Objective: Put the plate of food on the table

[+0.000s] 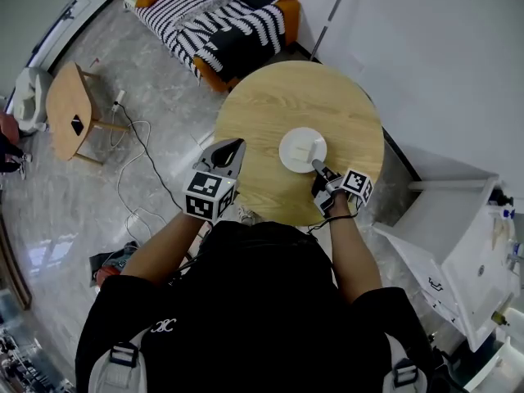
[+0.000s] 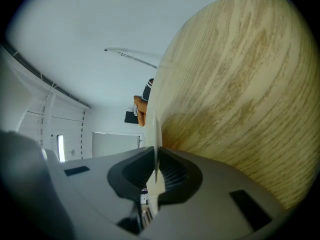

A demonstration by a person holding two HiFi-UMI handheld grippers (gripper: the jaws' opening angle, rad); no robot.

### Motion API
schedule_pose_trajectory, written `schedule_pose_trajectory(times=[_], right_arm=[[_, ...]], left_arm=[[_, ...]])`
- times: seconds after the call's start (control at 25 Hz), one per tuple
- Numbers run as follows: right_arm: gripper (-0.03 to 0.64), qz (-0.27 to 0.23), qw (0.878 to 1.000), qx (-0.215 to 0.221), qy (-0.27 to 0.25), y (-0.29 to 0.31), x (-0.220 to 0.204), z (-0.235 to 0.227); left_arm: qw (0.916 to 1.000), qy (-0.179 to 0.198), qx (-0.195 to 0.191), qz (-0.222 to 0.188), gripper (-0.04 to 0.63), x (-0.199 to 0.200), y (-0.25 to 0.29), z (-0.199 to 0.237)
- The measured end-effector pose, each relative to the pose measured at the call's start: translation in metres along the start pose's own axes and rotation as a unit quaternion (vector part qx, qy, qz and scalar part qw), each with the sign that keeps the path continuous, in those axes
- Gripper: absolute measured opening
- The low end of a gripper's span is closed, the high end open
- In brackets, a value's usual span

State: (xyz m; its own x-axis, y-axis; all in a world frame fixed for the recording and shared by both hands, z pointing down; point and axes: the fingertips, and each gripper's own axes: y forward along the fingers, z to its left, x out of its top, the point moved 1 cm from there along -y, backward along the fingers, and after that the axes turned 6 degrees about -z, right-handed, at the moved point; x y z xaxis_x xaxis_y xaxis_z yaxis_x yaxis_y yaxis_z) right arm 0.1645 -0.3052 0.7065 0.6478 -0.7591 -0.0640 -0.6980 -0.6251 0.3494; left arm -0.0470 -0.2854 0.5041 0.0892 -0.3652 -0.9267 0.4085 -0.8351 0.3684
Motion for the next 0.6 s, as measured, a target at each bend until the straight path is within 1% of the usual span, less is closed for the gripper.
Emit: schedule_pose_trajectory(times=[0.2, 0.36, 0.52, 0.6], right_arm=[[0.028, -0.001, 1.000, -0.013, 0.004, 0.002, 0.001, -0.005], [0.025, -0.003, 0.999, -0.032, 0.003, 0.002, 0.001, -0.009], [0.021, -0.005, 0.998, -0.067, -0.003, 0.002, 0.001, -0.014], [0.021, -0.001, 0.996, -0.093, -0.019, 0.002, -0.001, -0.016]], left_arm=[[1.0000, 0.000, -0.002, 0.001, 0.008, -0.001, 0.002, 0.004], [1.0000, -0.001, -0.004, 0.005, 0.008, -0.003, 0.003, 0.005], [0.9999, -0.003, -0.010, 0.005, 0.008, -0.003, 0.007, 0.006], [0.9999, -0.003, -0.014, 0.004, 0.008, -0.003, 0.008, 0.005]])
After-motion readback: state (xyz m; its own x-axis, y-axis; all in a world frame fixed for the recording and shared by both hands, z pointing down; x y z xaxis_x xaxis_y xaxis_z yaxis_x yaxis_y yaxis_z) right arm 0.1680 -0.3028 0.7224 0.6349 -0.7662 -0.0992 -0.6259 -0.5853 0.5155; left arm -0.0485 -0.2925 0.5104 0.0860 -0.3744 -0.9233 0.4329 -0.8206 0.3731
